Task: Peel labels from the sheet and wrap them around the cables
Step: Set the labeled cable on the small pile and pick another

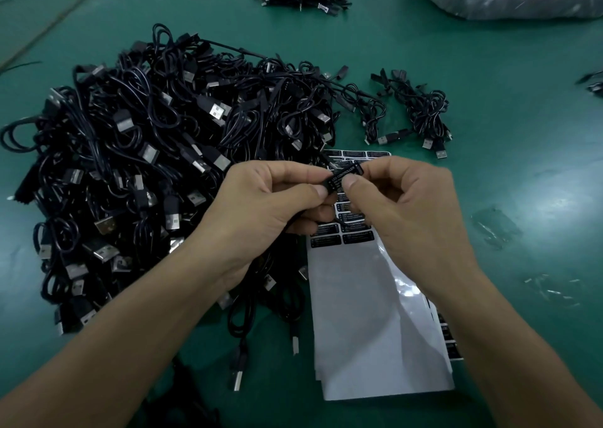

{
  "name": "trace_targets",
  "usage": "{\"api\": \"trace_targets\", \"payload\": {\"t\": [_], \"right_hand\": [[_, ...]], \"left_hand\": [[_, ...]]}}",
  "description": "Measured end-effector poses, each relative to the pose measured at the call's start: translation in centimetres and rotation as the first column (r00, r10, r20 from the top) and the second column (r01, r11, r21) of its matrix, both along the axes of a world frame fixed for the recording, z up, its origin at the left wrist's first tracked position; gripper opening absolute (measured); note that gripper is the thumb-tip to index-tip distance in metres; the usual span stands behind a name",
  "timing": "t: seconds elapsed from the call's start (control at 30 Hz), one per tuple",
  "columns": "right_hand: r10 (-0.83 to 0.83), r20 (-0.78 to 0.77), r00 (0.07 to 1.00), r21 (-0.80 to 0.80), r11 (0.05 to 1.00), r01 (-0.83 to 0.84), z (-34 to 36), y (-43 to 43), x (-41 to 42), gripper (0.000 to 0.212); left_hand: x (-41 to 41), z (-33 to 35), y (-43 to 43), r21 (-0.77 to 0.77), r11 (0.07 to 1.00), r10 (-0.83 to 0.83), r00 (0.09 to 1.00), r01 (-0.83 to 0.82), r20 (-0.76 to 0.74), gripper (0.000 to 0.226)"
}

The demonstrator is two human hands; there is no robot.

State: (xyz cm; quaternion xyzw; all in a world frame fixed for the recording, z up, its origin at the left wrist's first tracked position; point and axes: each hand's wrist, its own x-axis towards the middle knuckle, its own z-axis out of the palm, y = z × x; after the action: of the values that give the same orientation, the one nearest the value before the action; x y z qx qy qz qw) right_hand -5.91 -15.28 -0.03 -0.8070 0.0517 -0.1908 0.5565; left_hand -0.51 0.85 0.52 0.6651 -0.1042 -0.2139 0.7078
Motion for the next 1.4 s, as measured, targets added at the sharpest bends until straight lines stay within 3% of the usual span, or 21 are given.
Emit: {"api": "trace_targets", "payload": {"t": [0.73,1.4], "right_hand": [[0.03,-0.035,0.999,-0.023,0.999,-0.03,0.28,-0.05,-0.04,0.025],[-0.083,-0.047,0.995,-0.02,0.996,0.082,0.14,0.5,0.0,0.017]], "left_hand": [[0.01,-0.15,0.02,0.01,1.0,0.001,1.0,-0.001,0.012,0.014],[-0.21,0.01,-0.16,0.04,0.999,0.005,1.0,-0.005,0.003,0.013]]}}
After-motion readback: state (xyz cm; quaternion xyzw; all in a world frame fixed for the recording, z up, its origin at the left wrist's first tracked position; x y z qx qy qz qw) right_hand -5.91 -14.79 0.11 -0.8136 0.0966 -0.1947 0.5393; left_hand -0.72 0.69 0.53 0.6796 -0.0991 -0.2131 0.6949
